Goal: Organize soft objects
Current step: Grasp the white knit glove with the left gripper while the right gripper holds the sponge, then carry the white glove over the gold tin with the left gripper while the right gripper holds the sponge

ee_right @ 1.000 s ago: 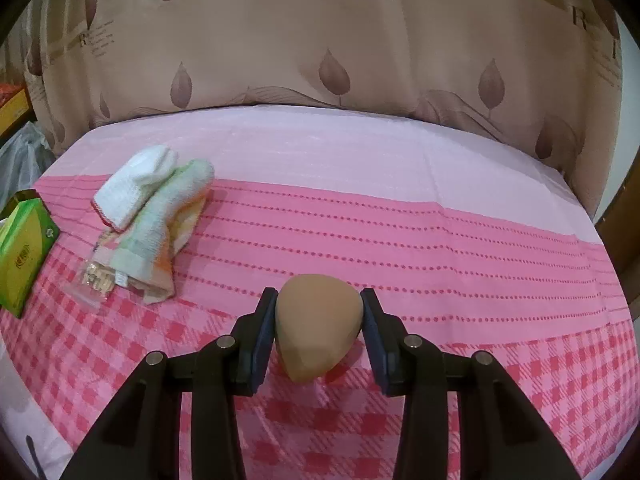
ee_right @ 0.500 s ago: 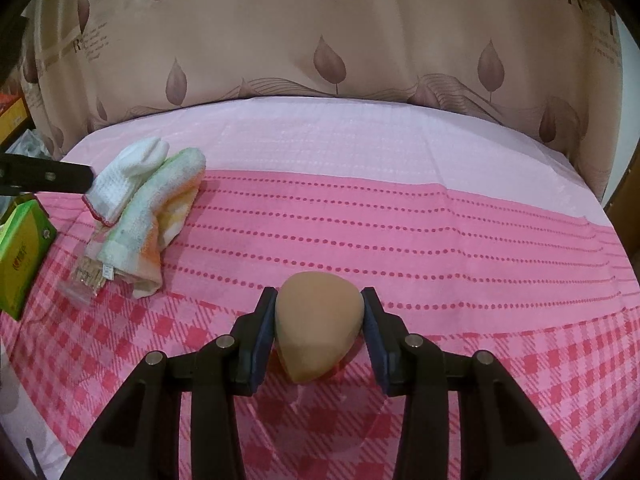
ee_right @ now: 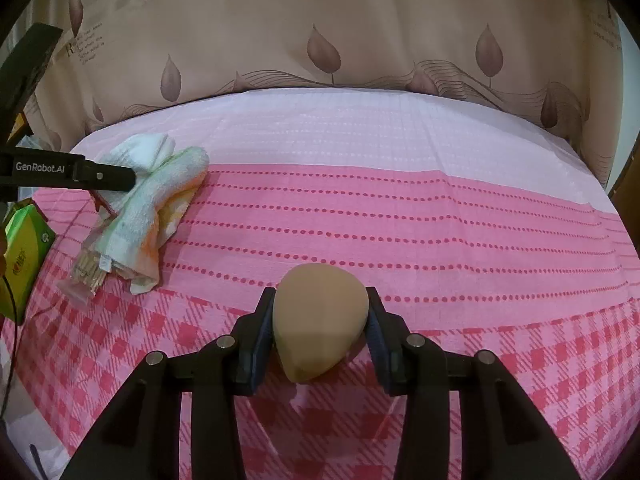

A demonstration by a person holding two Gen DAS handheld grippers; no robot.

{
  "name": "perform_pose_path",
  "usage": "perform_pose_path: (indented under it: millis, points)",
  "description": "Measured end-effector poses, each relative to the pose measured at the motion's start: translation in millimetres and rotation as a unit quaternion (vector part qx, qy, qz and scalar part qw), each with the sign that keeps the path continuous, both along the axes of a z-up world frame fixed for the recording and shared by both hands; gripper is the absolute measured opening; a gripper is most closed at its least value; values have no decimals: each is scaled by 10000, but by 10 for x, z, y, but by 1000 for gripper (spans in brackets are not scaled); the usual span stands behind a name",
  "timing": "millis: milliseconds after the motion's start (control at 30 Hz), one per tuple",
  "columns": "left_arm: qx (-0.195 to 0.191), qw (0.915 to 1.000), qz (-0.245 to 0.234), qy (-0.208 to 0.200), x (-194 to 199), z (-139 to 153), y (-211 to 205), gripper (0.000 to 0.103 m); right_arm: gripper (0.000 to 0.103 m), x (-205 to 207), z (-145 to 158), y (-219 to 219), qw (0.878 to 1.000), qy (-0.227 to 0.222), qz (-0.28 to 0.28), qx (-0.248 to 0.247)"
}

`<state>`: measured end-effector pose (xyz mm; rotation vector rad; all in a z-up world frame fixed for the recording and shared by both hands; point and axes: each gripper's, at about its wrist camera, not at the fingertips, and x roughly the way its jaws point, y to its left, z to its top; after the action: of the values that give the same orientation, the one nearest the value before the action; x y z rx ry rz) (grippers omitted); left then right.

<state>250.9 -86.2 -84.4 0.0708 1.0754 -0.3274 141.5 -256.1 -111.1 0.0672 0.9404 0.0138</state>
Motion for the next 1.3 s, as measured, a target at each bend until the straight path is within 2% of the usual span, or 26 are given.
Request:
perform_pose_path:
  millis: [433, 900, 1133, 1300]
  points:
    - [28, 9992, 135, -366, -394, 327, 85, 22, 40, -12, -12, 12, 10000, -7, -7, -21]
    - [468, 9940, 138, -982, -1253, 658, 287, 22, 40, -3, -28, 20, 10000, -7, -8, -91]
    - [430, 9933, 121, -1069, -1589, 772, 417, 22, 40, -14, -34, 41, 9999, -10, -12, -161]
    - [548, 9908, 70, -1237, -1850, 846, 516, 22, 40, -30, -31, 50, 9998, -14, -17, -196]
